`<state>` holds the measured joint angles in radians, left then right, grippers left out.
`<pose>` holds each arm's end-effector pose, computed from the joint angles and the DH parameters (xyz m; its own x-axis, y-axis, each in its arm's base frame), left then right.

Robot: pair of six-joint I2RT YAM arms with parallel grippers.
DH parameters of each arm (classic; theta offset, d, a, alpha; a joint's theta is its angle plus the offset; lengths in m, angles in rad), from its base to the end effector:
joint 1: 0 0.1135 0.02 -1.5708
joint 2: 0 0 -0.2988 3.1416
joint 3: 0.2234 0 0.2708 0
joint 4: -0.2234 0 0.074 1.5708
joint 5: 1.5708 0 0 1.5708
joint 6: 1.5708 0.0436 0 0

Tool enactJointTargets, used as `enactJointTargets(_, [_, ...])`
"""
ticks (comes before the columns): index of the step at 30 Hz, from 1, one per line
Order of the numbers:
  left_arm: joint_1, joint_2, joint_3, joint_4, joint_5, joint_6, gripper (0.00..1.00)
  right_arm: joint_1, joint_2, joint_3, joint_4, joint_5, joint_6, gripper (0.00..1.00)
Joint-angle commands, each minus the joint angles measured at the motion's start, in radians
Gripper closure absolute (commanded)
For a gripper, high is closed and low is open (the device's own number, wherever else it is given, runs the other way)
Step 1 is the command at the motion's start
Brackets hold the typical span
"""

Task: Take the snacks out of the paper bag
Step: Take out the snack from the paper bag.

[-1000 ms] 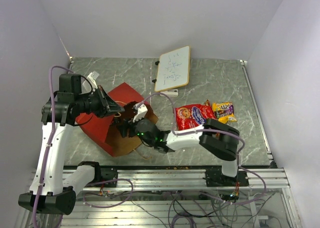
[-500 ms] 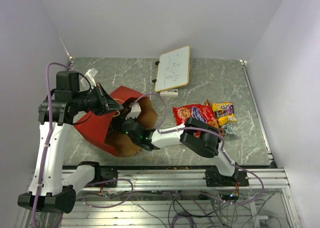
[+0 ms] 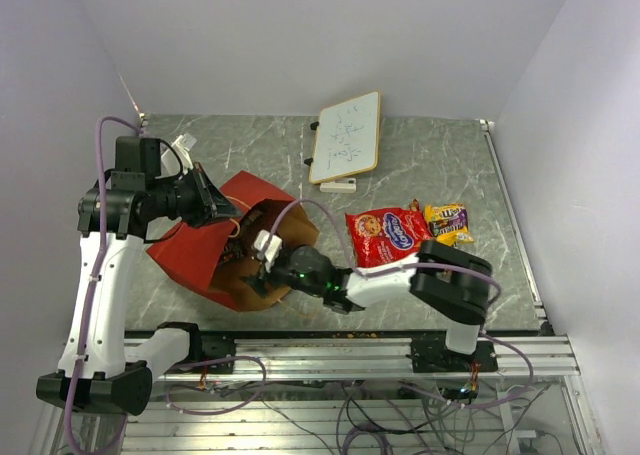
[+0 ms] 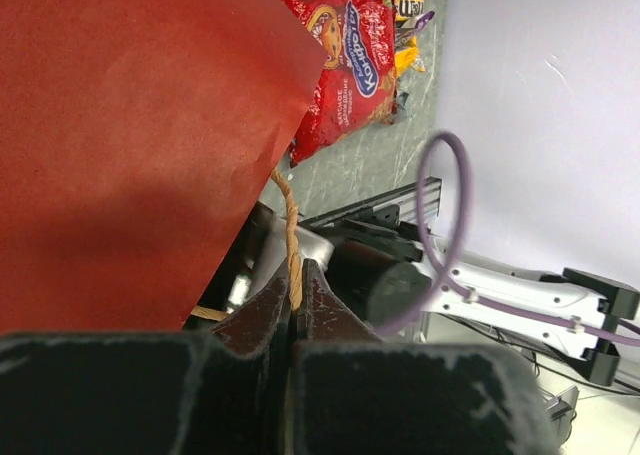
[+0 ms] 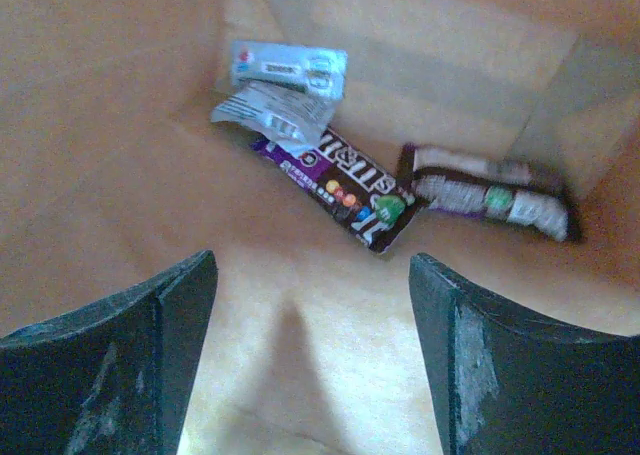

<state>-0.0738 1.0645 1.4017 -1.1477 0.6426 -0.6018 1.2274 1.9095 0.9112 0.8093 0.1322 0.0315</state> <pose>0.1771 -0.0393 0.4399 -0.8623 -0.3907 -0.3222 -0.0209 0.6633 -0.7481 0.1495 0.4010 0.1838 -0.0912 -0.1625 -0.9825 -0.8874 0.4610 0.0062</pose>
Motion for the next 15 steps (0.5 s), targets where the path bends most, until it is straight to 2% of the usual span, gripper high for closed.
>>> enactJointTargets(1, [-0.004,0.004,0.036,0.032,-0.015,0.006,0.93,-0.003,-0.141,-0.114,0.024,-0.214,-0.384,0.22])
enactJointTargets(4, [-0.004,0.004,0.028,0.052,-0.005,0.007,0.93,-0.006,-0.199,-0.140,-0.073,-0.314,-0.600,0.22])
enactJointTargets(7, [-0.004,-0.011,0.007,0.067,-0.003,0.003,0.93,-0.006,-0.196,-0.084,-0.215,-0.371,-0.819,0.25])
enactJointTargets(15, [-0.004,-0.029,-0.014,0.053,-0.022,0.056,0.93,-0.081,-0.038,0.098,-0.387,-0.539,-1.098,0.27])
